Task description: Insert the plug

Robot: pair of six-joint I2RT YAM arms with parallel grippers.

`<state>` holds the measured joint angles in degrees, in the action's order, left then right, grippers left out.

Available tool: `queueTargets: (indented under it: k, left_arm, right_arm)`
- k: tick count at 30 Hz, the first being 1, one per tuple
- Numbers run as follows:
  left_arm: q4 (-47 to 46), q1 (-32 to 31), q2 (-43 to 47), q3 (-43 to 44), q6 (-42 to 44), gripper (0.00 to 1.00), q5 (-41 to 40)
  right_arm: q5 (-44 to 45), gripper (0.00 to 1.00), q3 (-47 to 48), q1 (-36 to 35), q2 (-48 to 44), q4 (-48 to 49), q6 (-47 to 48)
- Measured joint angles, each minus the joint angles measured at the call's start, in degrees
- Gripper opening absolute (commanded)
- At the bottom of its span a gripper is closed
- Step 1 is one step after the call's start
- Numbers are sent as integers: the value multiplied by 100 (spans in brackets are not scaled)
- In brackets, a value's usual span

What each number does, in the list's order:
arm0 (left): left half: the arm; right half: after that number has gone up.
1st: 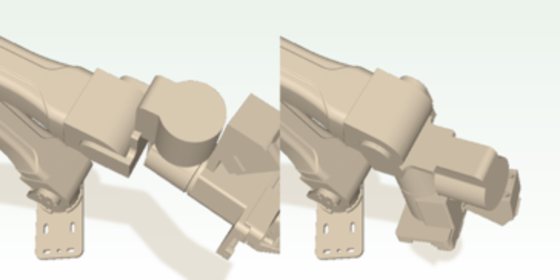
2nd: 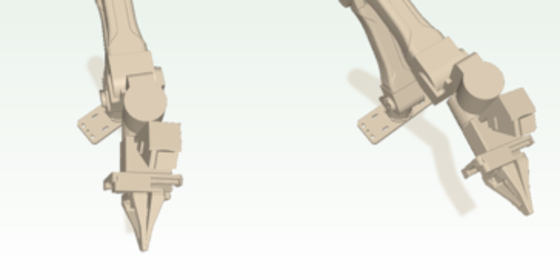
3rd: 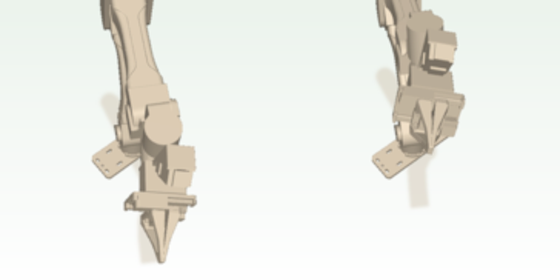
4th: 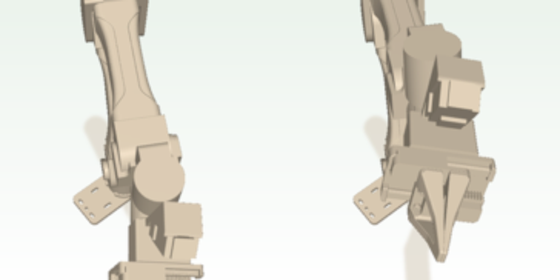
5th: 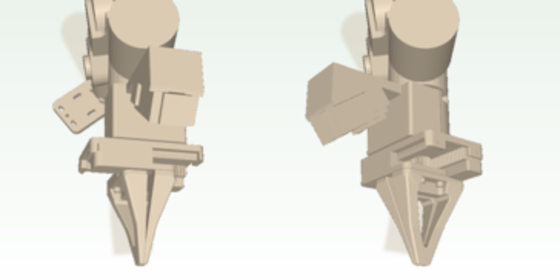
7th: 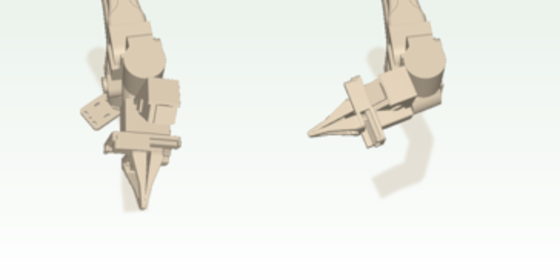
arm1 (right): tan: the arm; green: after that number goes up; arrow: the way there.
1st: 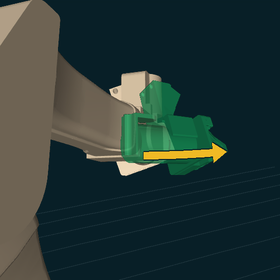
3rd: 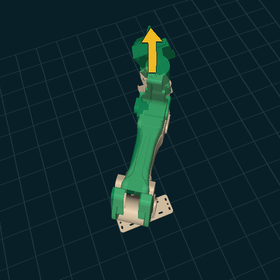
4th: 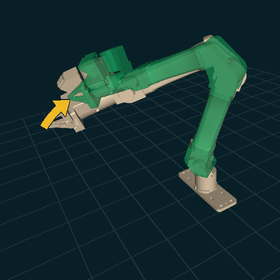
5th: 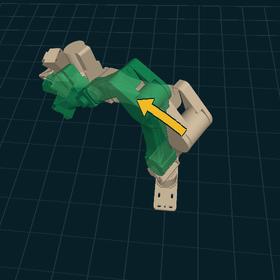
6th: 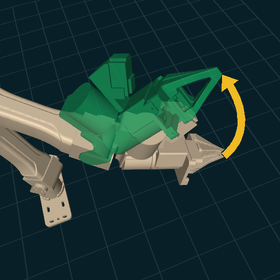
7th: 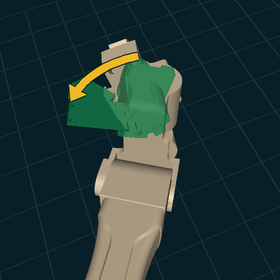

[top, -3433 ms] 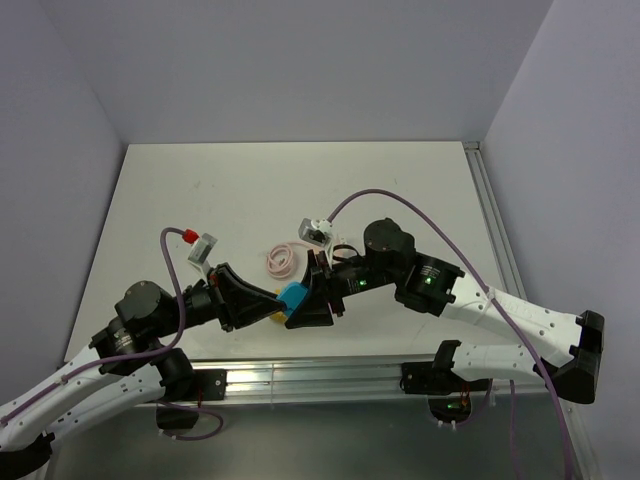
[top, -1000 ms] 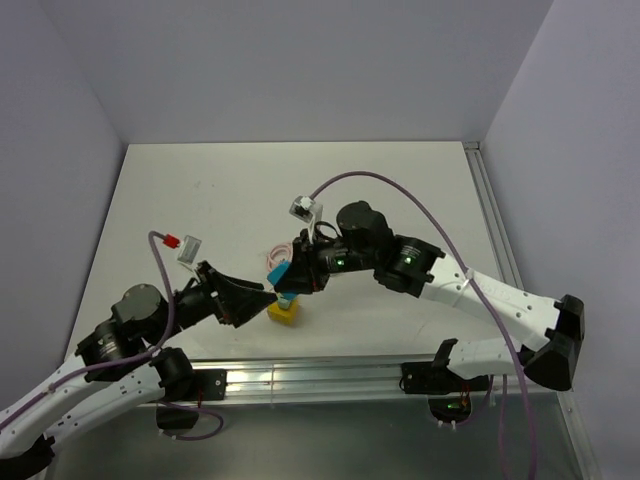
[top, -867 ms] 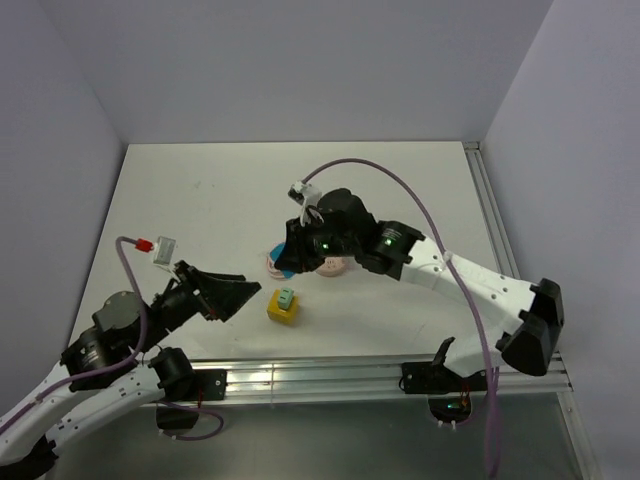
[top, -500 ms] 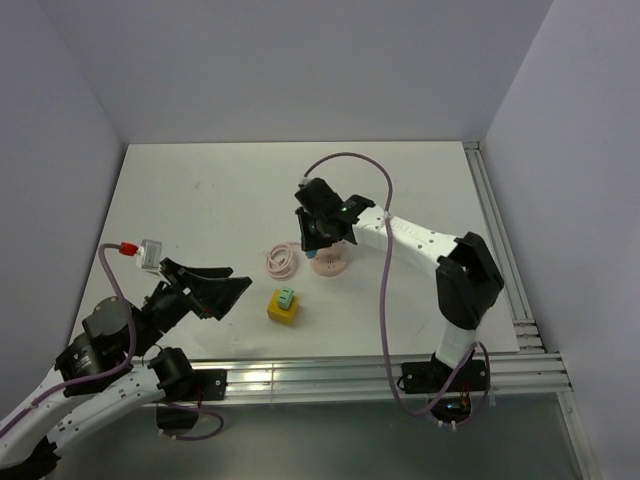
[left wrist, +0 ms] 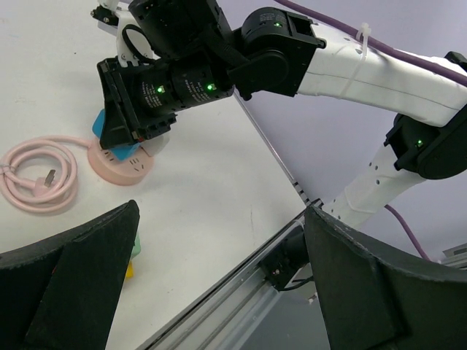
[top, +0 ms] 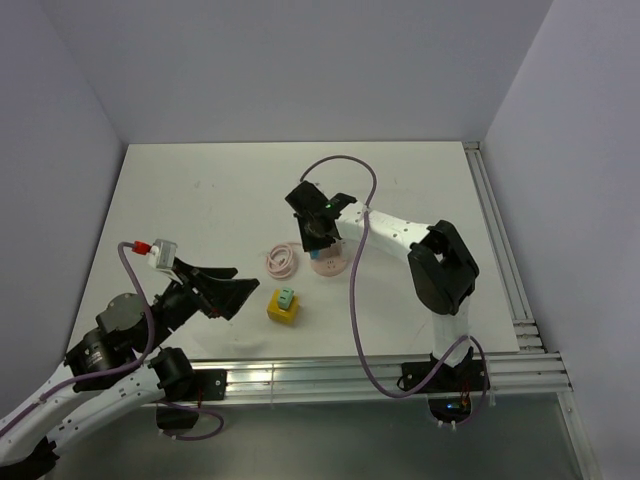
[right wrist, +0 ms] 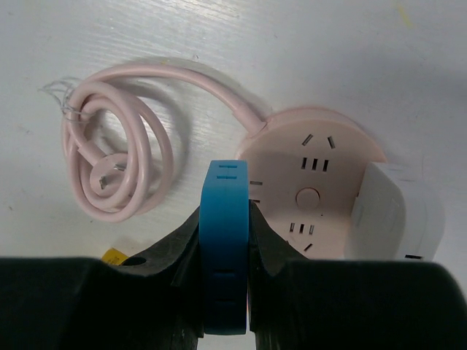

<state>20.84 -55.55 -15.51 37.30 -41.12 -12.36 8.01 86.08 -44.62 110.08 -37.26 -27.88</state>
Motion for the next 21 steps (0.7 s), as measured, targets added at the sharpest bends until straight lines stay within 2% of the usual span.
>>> queueTargets:
  k: [21]
  left_arm:
    - [-4, 0, -4, -133, -26, 99, 2]
  right_arm:
    - [181, 0, -70, 24, 17, -98, 2]
